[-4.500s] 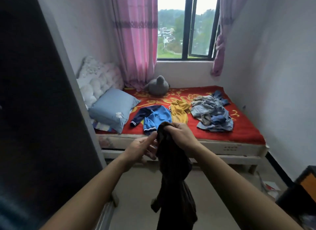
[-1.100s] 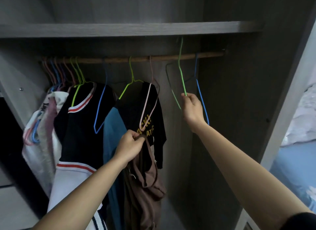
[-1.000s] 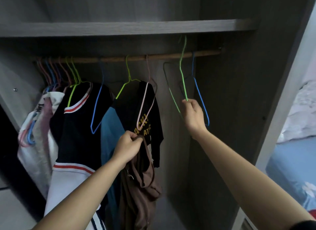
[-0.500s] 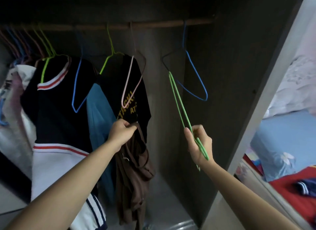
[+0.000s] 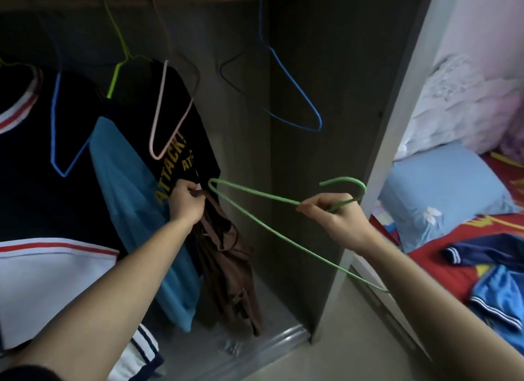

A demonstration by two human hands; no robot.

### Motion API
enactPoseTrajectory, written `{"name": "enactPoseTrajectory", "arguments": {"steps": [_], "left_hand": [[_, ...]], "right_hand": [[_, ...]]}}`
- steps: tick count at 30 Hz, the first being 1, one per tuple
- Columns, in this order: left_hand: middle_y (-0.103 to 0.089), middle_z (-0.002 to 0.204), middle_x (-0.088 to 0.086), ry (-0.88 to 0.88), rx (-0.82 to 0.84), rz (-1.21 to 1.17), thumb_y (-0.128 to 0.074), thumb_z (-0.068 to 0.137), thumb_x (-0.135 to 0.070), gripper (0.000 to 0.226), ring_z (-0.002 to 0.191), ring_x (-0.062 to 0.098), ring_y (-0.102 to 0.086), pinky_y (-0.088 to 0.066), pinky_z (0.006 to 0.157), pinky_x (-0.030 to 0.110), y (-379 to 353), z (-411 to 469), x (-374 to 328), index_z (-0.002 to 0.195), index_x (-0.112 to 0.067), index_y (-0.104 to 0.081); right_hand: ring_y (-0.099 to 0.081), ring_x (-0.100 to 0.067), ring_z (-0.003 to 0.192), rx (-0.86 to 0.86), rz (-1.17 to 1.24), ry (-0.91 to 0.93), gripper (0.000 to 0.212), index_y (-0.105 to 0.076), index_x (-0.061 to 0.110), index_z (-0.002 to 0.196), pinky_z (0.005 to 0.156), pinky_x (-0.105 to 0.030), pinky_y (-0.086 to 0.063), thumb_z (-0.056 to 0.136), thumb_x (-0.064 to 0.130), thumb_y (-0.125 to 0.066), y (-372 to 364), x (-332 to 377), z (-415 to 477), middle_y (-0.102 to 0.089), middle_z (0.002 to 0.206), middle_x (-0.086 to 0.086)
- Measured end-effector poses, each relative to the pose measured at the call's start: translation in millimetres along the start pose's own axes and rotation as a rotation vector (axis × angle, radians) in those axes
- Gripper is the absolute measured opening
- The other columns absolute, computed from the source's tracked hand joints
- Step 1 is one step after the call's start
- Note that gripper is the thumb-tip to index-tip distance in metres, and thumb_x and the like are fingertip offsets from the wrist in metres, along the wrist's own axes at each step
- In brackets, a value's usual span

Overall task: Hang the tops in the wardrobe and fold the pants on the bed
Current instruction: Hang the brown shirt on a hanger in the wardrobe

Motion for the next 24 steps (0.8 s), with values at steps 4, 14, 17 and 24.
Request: {"name": "enactPoseTrajectory", "arguments": {"steps": [4, 14, 17, 24], "left_hand": [[-0.064, 0.107, 0.011, -0.09, 0.049, 0.043, -0.062, 0.088, -0.007, 0.022, 0.096, 0.027, -0.061, -0.051, 0.082, 0.035, -9, -9, -11, 0.11, -0.009, -0.06], [-0.068, 0.105, 0.006, -0.262, 0.077, 0.168, -0.063, 0.085, -0.001, 0.023, 0.098, 0.023, -0.063, -0.049, 0.083, 0.028, 5, -14, -27, 0.105, -0.012, -0.068], [-0.07, 0.104, 0.006, -0.283, 0.092, 0.204, -0.064, 0.086, -0.003, 0.022, 0.098, 0.025, -0.065, -0.05, 0.082, 0.028, 17, -12, -24, 0.103, -0.013, -0.072], [-0.072, 0.099, -0.003, -0.369, 0.325, 0.115, -0.062, 0.085, -0.004, 0.029, 0.091, 0.014, -0.065, -0.052, 0.083, 0.025, 13, -49, -64, 0.105, -0.018, -0.076]], "right_hand": [[-0.069, -0.008, 0.078, 0.164, -0.181, -0.054, 0.014, -0.077, 0.026, 0.087, 0.077, -0.036, -0.059, 0.09, 0.036, -0.067, 6, -2, -3, -0.073, 0.081, 0.009], [-0.066, -0.007, 0.076, 0.042, -0.178, -0.086, 0.016, -0.078, 0.026, 0.086, 0.076, -0.035, -0.057, 0.09, 0.036, -0.066, -12, 12, 10, -0.073, 0.079, 0.01], [-0.067, -0.011, 0.076, 0.002, -0.133, -0.074, 0.017, -0.078, 0.026, 0.085, 0.077, -0.039, -0.057, 0.089, 0.038, -0.068, -4, 19, 12, -0.073, 0.079, 0.006], [-0.068, -0.016, 0.085, 0.17, -0.129, -0.142, 0.016, -0.078, 0.021, 0.084, 0.084, -0.041, -0.056, 0.084, 0.032, -0.068, -41, 25, 24, -0.075, 0.085, 0.0]]}}
Point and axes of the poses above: each hand's wrist, its own z-axis towards the middle knuckle, its own y-axis out of the back of the hand, x = y × z, the point moved 1 cm from there along z, towards the middle knuckle
